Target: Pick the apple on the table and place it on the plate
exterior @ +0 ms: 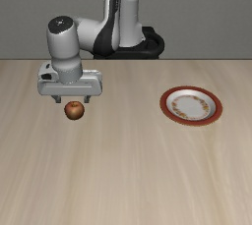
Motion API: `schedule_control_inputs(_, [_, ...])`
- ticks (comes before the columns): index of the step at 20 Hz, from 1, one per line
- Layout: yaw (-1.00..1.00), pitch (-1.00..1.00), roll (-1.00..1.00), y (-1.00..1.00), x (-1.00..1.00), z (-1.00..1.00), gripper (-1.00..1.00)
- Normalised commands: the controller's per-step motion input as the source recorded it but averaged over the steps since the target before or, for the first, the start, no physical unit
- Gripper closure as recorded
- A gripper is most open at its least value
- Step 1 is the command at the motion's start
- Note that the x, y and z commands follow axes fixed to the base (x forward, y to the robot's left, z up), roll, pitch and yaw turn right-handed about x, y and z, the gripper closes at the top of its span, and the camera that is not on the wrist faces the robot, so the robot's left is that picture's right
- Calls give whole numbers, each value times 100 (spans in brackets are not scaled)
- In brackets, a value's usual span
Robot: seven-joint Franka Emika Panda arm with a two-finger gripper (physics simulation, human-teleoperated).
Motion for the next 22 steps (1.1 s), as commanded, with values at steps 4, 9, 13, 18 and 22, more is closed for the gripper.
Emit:
schedule_control_inputs(4, [0, 0, 0, 0, 0, -75, 100])
schedule_control_inputs(9, [0, 0, 0, 0, 0, 0, 100])
schedule_control_inputs(13, [0, 0, 0, 0, 0, 0, 100])
schedule_control_inputs(18, [0, 0, 0, 0, 0, 60, 100])
schedule_control_inputs(22, [0, 0, 0, 0, 0, 100, 100])
